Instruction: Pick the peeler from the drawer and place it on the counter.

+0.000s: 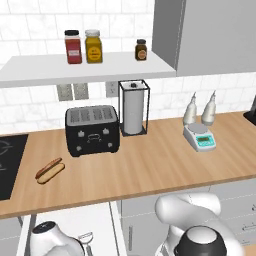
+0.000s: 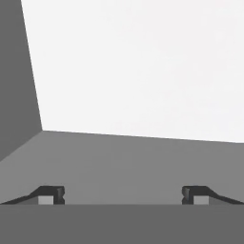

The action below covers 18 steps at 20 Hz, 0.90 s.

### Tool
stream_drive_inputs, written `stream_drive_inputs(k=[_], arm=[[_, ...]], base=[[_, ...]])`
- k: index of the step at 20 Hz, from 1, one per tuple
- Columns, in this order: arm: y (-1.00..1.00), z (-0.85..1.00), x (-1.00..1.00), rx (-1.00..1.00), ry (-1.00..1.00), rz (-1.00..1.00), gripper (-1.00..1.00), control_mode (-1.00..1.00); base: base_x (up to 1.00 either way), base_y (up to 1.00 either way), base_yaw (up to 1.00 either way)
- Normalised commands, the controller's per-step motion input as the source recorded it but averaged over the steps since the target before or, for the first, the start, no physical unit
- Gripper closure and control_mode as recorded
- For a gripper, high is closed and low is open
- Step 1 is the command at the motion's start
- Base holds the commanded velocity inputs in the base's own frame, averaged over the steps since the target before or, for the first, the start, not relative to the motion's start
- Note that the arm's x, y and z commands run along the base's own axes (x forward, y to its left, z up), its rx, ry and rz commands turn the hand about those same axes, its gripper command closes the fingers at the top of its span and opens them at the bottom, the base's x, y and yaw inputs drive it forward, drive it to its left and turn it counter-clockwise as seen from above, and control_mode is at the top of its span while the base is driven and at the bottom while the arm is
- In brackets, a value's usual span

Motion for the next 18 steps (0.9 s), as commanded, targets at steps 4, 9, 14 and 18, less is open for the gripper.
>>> stream_drive_inputs(k=[4, 9, 14, 18], arm=[[0.06, -0.02, -0.96, 0.00, 0.00, 0.00, -1.00, -1.00], [0.02, 0.00, -0.20, 0.00, 0.00, 0.00, -1.00, -1.00], [-0.31, 0.01, 0.89, 0.02, 0.01, 0.00, -1.00, -1.00], [-0.52, 0.05, 0.96, 0.05, 0.00, 0.00, -1.00, -1.00]], base=[[0.00, 0.00, 0.00], [0.00, 0.00, 0.00], [0.00, 0.00, 0.00], [0.00, 0.00, 0.00]])
